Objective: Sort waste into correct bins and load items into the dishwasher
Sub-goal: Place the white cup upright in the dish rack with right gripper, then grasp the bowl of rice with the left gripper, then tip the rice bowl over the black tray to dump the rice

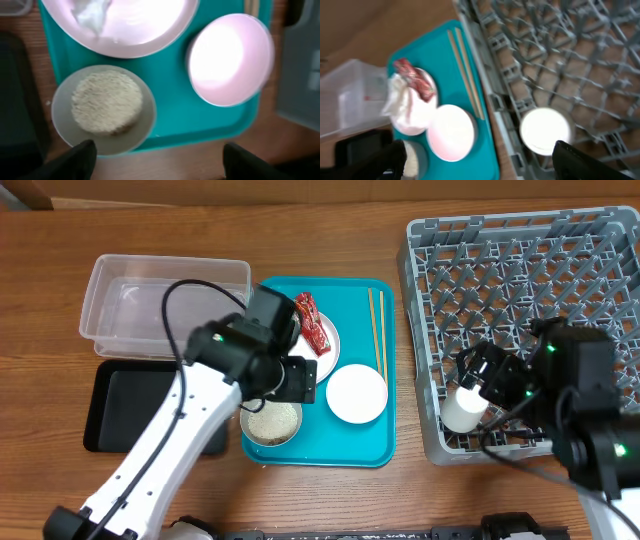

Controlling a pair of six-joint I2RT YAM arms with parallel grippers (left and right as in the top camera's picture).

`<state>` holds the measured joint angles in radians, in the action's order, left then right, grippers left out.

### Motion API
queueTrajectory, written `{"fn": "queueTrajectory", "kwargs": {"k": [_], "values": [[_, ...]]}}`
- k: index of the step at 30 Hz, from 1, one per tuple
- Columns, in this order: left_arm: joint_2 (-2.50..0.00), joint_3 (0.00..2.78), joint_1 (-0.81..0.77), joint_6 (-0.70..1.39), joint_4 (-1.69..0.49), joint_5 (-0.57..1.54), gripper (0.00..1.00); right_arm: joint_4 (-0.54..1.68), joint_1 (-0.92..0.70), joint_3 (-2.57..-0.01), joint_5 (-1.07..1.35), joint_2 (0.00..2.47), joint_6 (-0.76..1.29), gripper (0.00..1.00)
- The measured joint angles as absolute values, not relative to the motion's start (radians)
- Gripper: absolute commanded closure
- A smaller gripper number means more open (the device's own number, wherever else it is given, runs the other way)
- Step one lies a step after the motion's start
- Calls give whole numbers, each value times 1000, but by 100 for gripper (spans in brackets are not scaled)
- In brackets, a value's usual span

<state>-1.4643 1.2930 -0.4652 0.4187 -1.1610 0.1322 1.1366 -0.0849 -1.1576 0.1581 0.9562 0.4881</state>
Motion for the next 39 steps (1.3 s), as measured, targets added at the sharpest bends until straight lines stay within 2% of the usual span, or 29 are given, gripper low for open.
{"fn": "queueTrajectory", "kwargs": {"k": [5, 9, 12, 15, 16, 24, 29, 33, 39], "values": [[-1469, 1093, -523, 504, -981, 35, 40, 1118, -85, -1158, 230, 935, 445, 5], [-1510, 974, -582, 530, -850, 9, 47, 1118, -85, -1158, 259, 945, 434, 5], [-1567, 944, -627, 550, -791, -5, 65, 1118, -85, -1158, 270, 953, 429, 5], [-1623, 942, -658, 556, -754, -25, 94, 1118, -85, -1158, 280, 960, 426, 5], [-1636, 942, -662, 553, -749, -35, 96, 1118, -85, -1158, 282, 960, 425, 5], [-1639, 965, -665, 564, -835, -94, 96, 1118, -85, -1158, 285, 960, 422, 6], [-1546, 1012, -619, 600, -929, -16, 96, 1118, -85, -1158, 285, 960, 421, 6], [-1383, 1043, -464, 596, -935, 136, 96, 1118, -85, -1158, 285, 960, 421, 6], [-1281, 1061, -89, 481, -1001, 400, 96, 1118, -85, -1158, 285, 960, 421, 7]]}}
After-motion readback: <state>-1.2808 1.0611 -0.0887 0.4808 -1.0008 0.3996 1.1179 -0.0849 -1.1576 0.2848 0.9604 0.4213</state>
